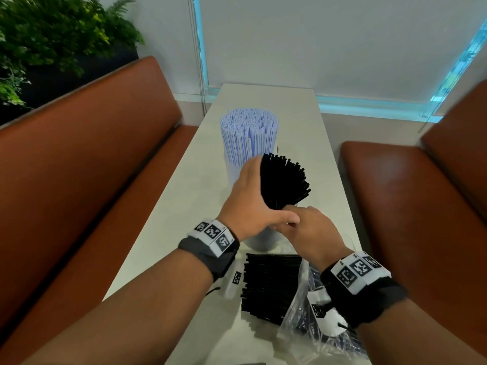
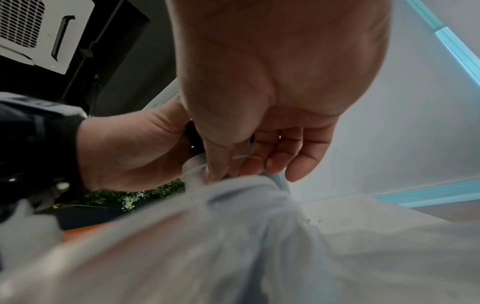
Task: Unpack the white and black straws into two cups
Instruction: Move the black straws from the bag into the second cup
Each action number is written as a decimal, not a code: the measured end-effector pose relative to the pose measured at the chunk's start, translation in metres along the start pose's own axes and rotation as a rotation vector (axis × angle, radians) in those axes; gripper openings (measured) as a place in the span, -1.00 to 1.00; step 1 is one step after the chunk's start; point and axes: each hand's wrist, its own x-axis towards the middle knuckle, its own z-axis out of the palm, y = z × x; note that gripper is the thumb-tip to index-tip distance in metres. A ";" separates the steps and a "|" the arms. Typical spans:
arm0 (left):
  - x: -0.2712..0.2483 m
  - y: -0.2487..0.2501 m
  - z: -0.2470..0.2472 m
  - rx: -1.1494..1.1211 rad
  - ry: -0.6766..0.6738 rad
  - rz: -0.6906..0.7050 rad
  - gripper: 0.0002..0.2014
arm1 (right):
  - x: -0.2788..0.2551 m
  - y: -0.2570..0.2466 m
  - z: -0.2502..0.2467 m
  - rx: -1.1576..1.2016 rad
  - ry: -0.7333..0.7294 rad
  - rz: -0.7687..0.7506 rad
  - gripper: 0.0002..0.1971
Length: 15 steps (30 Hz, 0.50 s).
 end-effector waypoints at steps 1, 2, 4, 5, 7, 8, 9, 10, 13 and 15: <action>0.005 0.001 0.003 0.064 -0.013 0.003 0.35 | 0.001 0.000 0.001 0.029 0.008 0.014 -0.72; 0.010 0.001 0.005 0.111 -0.025 0.001 0.38 | 0.001 0.002 0.001 0.061 0.017 0.031 -0.71; 0.019 0.001 0.009 0.131 -0.037 0.005 0.31 | 0.003 0.005 0.001 0.073 0.004 0.037 -0.74; 0.023 0.002 0.010 0.148 -0.036 0.021 0.21 | 0.003 0.006 0.001 0.044 -0.012 0.021 -0.79; 0.033 0.004 0.012 0.240 -0.034 0.050 -0.03 | 0.004 0.008 0.001 -0.002 -0.012 -0.020 -0.80; 0.037 0.006 0.012 0.284 -0.036 0.062 -0.16 | 0.004 0.009 0.002 -0.007 -0.002 -0.033 -0.78; 0.042 0.010 0.012 0.310 -0.032 0.078 -0.26 | 0.004 0.010 0.002 -0.011 0.010 -0.041 -0.77; 0.046 0.012 0.011 0.323 -0.023 0.104 -0.34 | 0.005 0.010 0.003 -0.019 0.017 -0.047 -0.77; 0.053 0.014 0.013 0.443 -0.011 0.227 -0.37 | 0.005 0.011 0.004 -0.028 0.013 -0.047 -0.74; 0.053 0.012 0.013 0.569 -0.103 0.263 -0.33 | 0.005 0.012 0.004 -0.036 0.016 -0.043 -0.73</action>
